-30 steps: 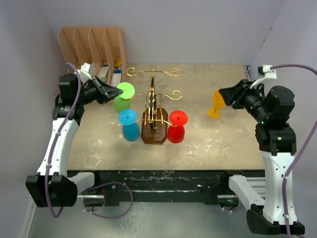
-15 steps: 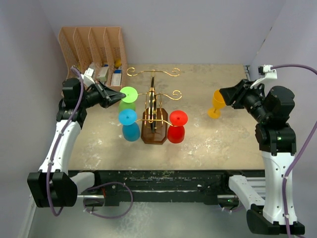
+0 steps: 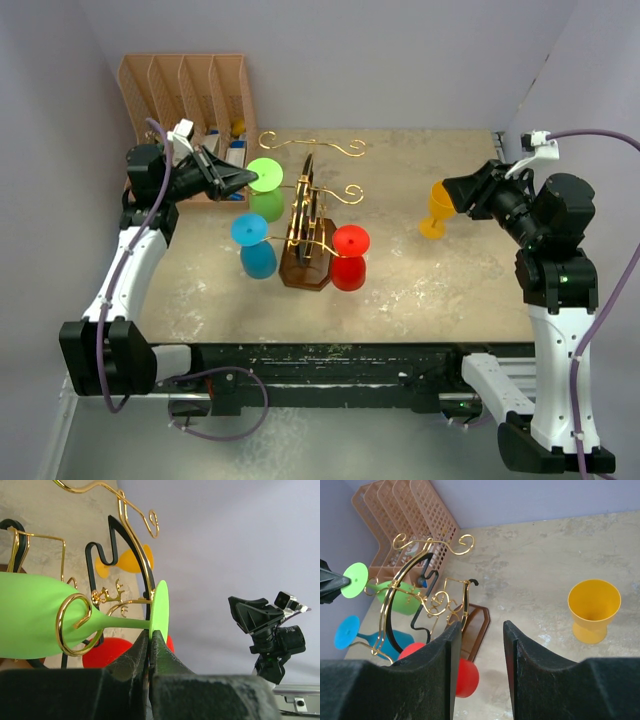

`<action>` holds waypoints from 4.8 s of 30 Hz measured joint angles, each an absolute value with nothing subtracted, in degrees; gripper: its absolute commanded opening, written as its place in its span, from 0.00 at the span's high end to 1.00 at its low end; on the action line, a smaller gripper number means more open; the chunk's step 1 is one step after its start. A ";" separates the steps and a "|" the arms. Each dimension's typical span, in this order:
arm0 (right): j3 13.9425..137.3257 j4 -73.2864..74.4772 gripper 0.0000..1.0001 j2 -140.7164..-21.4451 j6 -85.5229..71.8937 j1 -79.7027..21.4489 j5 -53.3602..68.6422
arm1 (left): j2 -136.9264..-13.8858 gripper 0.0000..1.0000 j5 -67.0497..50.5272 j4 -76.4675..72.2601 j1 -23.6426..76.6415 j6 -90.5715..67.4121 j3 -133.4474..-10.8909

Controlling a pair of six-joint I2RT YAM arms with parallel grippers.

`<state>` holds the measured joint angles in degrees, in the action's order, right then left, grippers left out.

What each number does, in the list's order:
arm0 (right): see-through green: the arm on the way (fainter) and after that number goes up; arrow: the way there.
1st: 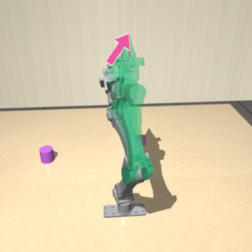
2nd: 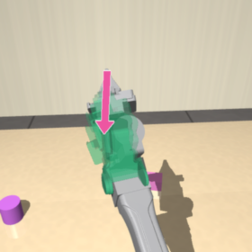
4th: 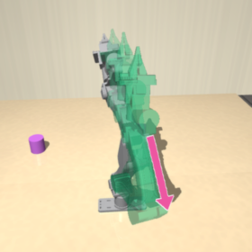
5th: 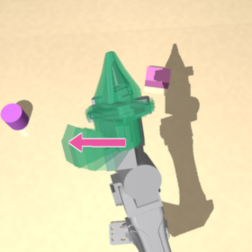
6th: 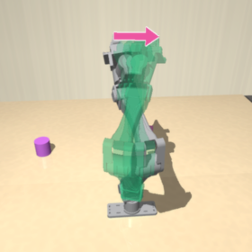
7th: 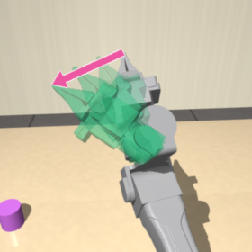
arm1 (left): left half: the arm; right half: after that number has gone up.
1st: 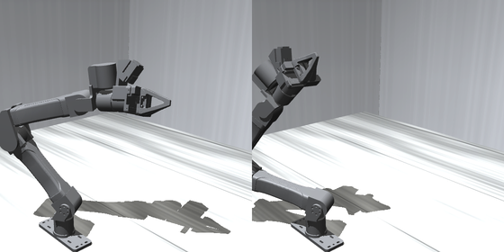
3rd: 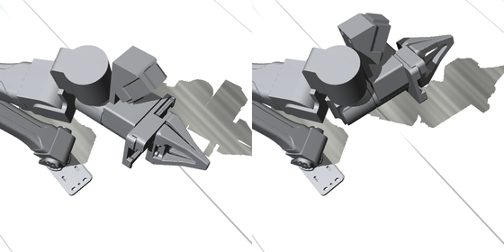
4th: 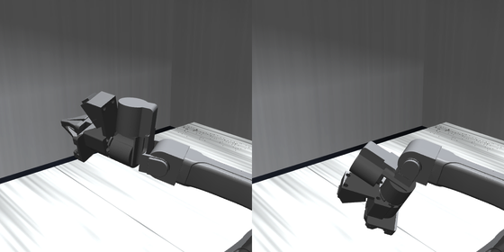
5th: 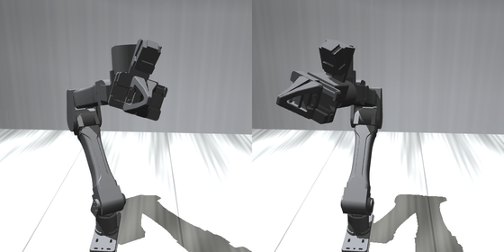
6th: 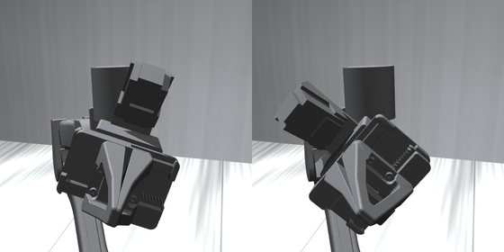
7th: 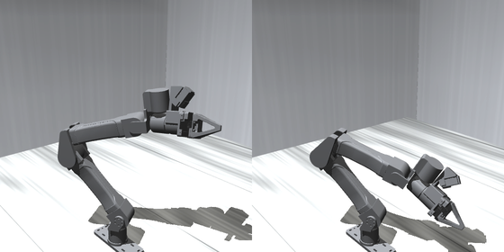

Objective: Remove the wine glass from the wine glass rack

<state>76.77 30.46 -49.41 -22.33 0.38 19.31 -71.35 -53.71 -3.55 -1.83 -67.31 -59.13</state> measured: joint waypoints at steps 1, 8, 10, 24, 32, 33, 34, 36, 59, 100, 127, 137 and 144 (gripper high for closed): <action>76.77 30.46 0.58 -49.41 -22.31 0.38 19.46 | -72.12 1.00 -53.80 -3.77 -1.83 -67.33 -59.79; 76.79 30.48 0.58 -49.41 -22.28 0.38 20.34 | -76.51 1.00 -54.22 -3.86 -1.61 -66.41 -66.59; 76.79 30.48 0.58 -49.41 -22.28 0.38 20.49 | -76.62 1.00 -54.17 -4.82 -1.50 -66.39 -67.83; 76.79 30.30 0.58 -49.32 -22.31 0.38 22.61 | -75.92 1.00 -54.85 -20.64 2.13 -69.97 -68.58; 77.54 29.56 0.56 -49.32 -23.00 0.38 29.28 | -68.86 1.00 -54.98 -39.00 3.99 -73.93 -68.58; 77.80 29.45 0.55 -49.32 -23.27 0.38 30.30 | -67.81 1.00 -55.11 -41.69 4.23 -74.59 -68.58; 78.02 28.91 0.55 -49.21 -23.79 0.38 32.38 | -66.98 1.00 -55.27 -45.21 4.36 -75.77 -68.53; 78.04 27.49 0.54 -48.90 -25.08 0.38 36.03 | -65.93 1.00 -55.24 -53.39 4.82 -78.96 -68.12; 71.07 1.50 0.30 -43.05 -40.56 -3.88 67.07 | -52.14 1.00 -58.02 -86.52 28.97 -90.50 -49.76; 70.94 -54.26 0.88 -61.98 -70.15 -26.68 69.54 | -54.41 1.00 -53.93 -86.83 30.55 -92.47 -49.28; 79.50 -22.72 1.00 -52.66 -50.35 -27.29 63.68 | -49.91 0.22 -48.77 -79.02 30.79 -87.02 -45.12; 104.03 17.02 1.00 -53.34 -28.49 -27.33 27.99 | -40.66 0.51 -41.01 -37.19 30.83 -64.77 -51.05; 113.10 38.17 1.00 -61.32 -21.02 -27.31 -13.80 | -40.91 0.56 -22.87 7.42 30.83 -45.54 -67.02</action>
<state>113.10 38.17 -61.32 -21.02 -27.31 -13.80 -40.91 -22.87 7.42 30.83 -45.54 -67.02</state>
